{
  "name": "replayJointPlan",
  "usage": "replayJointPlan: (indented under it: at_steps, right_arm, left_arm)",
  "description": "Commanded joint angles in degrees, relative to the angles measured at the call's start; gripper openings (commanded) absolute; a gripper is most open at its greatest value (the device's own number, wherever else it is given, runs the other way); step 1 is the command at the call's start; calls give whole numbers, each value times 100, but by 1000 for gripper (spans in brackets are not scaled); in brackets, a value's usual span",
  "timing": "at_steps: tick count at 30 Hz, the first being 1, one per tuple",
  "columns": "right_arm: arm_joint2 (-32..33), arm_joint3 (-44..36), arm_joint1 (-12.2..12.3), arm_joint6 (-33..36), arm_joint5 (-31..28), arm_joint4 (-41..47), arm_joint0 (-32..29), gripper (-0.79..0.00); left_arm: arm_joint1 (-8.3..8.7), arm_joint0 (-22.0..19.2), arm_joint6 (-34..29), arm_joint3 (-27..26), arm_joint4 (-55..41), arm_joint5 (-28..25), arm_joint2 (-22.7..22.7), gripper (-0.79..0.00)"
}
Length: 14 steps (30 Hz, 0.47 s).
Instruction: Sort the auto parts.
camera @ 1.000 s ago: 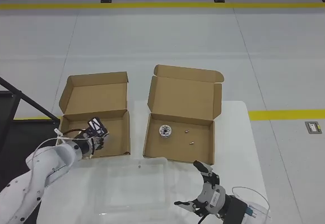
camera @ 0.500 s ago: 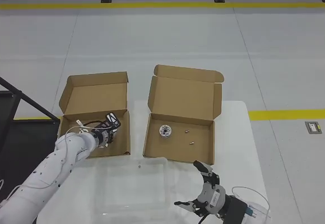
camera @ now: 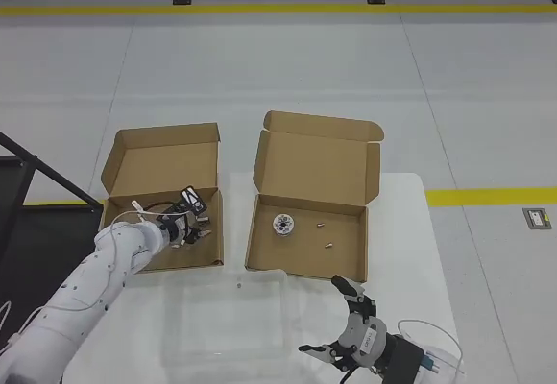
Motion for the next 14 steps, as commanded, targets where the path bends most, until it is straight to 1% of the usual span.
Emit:
replayJointPlan:
  at_steps: [1, 3, 6, 8, 10, 14]
  right_arm:
    - [0, 0, 0, 0, 0, 0, 0, 0]
    - [0, 0, 0, 0, 0, 0, 0, 0]
    - [0, 0, 0, 0, 0, 0, 0, 0]
    - [0, 0, 0, 0, 0, 0, 0, 0]
    - [0, 0, 0, 0, 0, 0, 0, 0]
    - [0, 0, 0, 0, 0, 0, 0, 0]
  left_arm:
    - [120, 118, 311, -236, -12, -235, -223, -22]
    - [273, 284, 601, -517, 10, -454, -498, -6]
    - [547, 699, 1073, -1042, 4, -833, -1012, 0]
    - [740, 1069, 1378, -1448, -58, -1231, -1392, 0]
    - [926, 1427, 1480, -1903, 54, -1247, -1823, 0]
    - [1233, 2345, 1952, -2841, -167, -1651, -2688, 0]
